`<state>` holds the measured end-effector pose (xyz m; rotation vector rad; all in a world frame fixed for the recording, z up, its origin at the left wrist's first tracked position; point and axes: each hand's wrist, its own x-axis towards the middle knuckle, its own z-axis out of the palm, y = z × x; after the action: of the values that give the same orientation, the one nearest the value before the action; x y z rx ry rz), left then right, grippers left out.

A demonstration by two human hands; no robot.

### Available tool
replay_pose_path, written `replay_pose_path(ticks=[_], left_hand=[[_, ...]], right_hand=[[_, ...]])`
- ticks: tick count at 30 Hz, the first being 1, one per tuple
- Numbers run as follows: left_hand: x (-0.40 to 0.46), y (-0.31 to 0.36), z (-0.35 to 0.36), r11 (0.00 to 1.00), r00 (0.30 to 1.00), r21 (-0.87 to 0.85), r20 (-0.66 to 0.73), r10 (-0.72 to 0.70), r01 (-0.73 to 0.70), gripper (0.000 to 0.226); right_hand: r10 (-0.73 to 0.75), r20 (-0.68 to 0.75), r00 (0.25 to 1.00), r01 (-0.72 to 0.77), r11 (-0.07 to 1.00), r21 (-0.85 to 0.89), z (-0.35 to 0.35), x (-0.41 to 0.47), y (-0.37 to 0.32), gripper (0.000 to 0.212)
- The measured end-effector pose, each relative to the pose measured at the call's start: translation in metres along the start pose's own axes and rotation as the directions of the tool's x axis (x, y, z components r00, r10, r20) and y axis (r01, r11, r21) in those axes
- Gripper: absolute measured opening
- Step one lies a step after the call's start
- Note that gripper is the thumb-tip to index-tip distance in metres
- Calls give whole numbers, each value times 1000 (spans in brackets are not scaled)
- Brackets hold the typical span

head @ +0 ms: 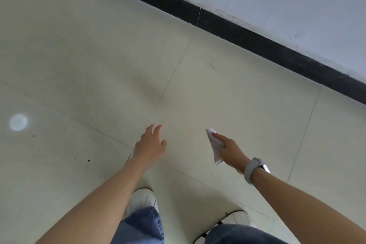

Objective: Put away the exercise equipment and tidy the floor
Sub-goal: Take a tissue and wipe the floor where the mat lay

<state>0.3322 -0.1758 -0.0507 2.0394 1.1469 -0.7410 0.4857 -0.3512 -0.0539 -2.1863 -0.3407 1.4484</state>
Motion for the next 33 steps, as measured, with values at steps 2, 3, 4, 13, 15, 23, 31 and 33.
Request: replay_pose_path(ticks=[2, 3, 4, 13, 15, 23, 31, 33], left_hand=[[-52, 0, -23, 997, 1000, -71, -1, -10, 10, 54], [-80, 1, -36, 995, 1000, -94, -12, -22, 20, 52], [-109, 3, -51, 994, 999, -105, -31, -35, 32, 50], [-358, -3, -235, 914, 954, -393, -222, -199, 99, 44], [-401, -23, -277, 885, 933, -456, -270, -236, 92, 45], [-516, -140, -402, 891, 772, -448, -537, -339, 80, 41], [-566, -252, -453, 790, 640, -598, -557, -530, 134, 40], [-565, -284, -467, 759, 615, -630, -537, -578, 163, 39]], right_hand=[[34, -48, 998, -31, 998, 53, -13, -49, -28, 49], [27, -89, 996, -23, 999, 40, -18, -76, -42, 41], [20, -132, 991, -18, 1000, 11, -21, -102, -56, 36], [-174, -169, 970, 139, 969, -202, -5, -330, -257, 34], [-255, -108, 961, 221, 942, -254, 13, -367, -310, 31], [-651, 139, 746, 566, 512, -646, 120, -445, -489, 25], [-752, 335, 568, 709, 240, -663, 211, -459, -592, 25], [-736, 367, 569, 717, 225, -660, 236, -448, -618, 24]])
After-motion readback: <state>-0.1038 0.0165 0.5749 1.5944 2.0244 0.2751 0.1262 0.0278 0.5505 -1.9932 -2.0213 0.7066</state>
